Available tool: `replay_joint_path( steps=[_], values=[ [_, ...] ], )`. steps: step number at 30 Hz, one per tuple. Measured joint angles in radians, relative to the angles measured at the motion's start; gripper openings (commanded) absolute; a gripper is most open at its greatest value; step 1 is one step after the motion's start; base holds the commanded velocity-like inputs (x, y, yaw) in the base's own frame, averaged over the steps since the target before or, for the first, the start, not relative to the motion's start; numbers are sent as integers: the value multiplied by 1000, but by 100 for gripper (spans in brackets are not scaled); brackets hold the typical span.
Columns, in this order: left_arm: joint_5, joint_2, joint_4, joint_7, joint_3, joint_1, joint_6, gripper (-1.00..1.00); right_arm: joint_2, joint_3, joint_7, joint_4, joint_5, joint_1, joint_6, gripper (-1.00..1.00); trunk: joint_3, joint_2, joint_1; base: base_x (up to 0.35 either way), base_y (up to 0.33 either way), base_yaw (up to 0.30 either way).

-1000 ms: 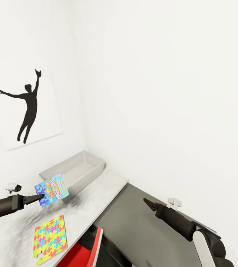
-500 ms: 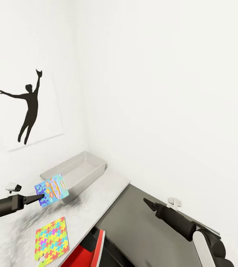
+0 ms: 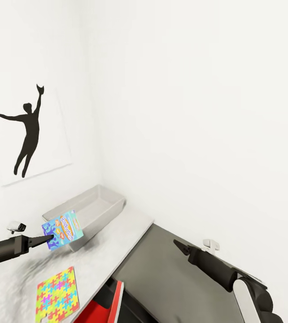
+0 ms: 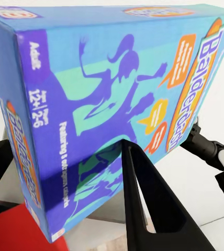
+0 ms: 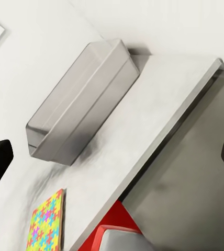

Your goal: Put all the toys in the child's room - the three board games (two on the bed and one on the table), the two jigsaw puzzles on the table, and the tennis ball on the table - inside the toy box on the table in the child's room.

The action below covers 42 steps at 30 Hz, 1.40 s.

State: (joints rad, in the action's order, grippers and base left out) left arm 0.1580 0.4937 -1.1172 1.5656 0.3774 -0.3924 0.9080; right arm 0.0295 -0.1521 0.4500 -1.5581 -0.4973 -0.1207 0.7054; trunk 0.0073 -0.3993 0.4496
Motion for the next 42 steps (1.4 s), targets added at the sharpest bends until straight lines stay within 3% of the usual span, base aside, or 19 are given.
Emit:
replay_joint_path(
  steps=[42],
  values=[
    [-4, -1, 0, 0, 1, 0, 2, -100, 1, 0, 1, 0, 0, 0, 0, 100, 0, 0, 0, 33, 19, 0]
  ],
)
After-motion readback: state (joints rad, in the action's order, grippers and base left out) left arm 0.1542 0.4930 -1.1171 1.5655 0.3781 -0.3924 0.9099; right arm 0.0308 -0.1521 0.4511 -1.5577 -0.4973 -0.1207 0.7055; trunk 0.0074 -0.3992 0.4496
